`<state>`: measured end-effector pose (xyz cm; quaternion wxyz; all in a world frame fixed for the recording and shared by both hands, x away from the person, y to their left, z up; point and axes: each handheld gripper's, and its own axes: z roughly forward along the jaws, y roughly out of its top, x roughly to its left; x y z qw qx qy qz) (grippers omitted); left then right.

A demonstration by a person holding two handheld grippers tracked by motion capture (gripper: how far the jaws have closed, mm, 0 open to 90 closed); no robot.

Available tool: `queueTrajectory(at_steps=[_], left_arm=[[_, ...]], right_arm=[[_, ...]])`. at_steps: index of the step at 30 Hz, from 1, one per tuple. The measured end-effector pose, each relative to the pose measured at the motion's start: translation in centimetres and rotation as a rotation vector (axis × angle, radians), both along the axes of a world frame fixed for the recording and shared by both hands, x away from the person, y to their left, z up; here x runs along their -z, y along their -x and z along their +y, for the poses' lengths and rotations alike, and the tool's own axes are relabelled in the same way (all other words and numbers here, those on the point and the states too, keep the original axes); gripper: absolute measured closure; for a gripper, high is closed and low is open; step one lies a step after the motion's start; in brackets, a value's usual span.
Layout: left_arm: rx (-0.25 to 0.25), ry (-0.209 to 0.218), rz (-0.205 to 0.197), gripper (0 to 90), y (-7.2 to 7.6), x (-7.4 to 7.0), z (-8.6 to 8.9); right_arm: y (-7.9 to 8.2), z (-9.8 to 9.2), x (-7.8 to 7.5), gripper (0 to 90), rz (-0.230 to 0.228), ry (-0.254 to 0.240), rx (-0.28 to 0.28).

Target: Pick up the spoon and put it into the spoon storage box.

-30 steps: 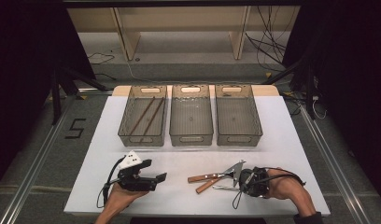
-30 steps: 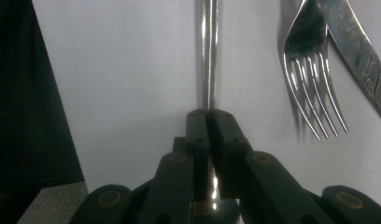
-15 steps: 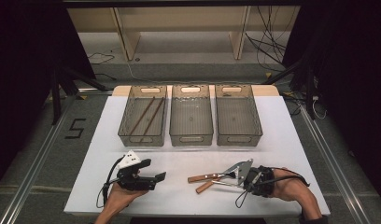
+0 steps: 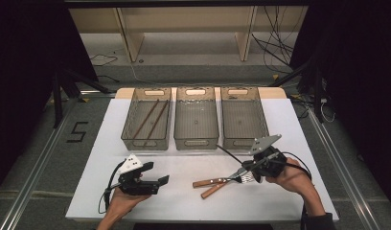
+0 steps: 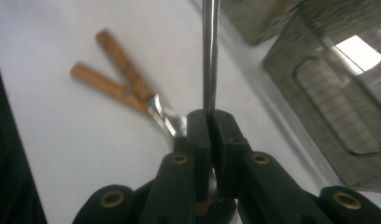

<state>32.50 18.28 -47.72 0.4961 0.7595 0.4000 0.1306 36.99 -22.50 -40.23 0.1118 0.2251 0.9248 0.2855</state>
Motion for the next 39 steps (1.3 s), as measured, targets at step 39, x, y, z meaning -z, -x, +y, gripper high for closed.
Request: queueTrajectory(at_steps=[39], left_arm=[[-0.003,0.006,-0.035,16.2,0.3,0.1,0.0]], right_arm=[[-9.7,7.8,-4.8,86.8,0.014,-0.355,0.224]])
